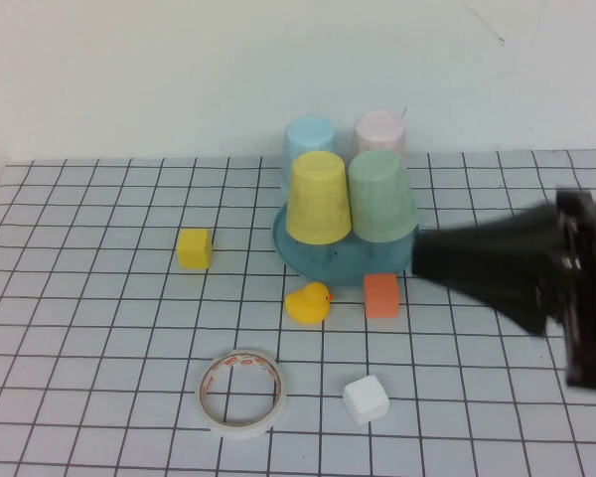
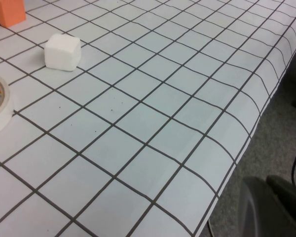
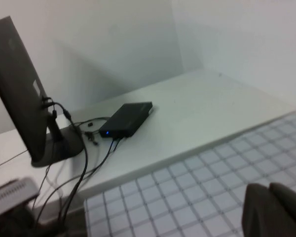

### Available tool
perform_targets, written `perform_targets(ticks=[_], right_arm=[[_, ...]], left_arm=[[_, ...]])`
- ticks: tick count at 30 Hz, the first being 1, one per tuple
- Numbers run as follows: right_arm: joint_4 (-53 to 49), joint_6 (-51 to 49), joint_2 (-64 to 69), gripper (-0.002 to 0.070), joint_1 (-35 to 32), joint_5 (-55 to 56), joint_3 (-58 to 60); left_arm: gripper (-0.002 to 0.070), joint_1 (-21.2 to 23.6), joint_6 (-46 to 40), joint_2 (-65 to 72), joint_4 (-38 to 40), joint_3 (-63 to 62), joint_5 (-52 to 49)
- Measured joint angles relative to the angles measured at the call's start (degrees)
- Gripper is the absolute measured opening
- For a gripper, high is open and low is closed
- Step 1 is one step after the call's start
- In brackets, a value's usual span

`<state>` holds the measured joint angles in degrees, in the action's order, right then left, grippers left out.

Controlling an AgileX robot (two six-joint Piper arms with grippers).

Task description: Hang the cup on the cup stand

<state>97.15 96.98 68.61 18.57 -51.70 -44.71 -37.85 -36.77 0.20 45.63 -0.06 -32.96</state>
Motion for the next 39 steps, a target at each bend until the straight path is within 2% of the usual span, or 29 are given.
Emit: perform_targets(ticks=[5,10,22,35,37,39], right_arm=[[-1.67,-1.65,-6.89,0.0001,0.0,2.53,7.81],[-6.71,-3.82,-17.28,0.0001,0.0,10.89,13.67],[-15.5,-9.15,-42.05,0.0001,0.0,22.93,23.38],[-20.88,-9.37,-52.64,0.0,0.0,43.11,26.66],[-23.58,-11.93,-53.44,0.0,-0.4,46.08,29.17],[-32.73,-21.57,-54.76,0.0,-1.68,47.43,31.75]], left_arm=[[-0.0001,0.0,0.0,0.0,0.0,0.0,0.0],[-0.0001,0.0,0.0,0.0,0.0,0.0,0.0],[-0.0001,0.0,0.0,0.0,0.0,0.0,0.0],[-0.0001,0.0,0.0,-0.04,0.0,0.0,0.0],[-0.0001,0.0,0.0,-0.04,0.0,0.0,0.0],[-0.0001,0.0,0.0,-0.04,0.0,0.0,0.0]])
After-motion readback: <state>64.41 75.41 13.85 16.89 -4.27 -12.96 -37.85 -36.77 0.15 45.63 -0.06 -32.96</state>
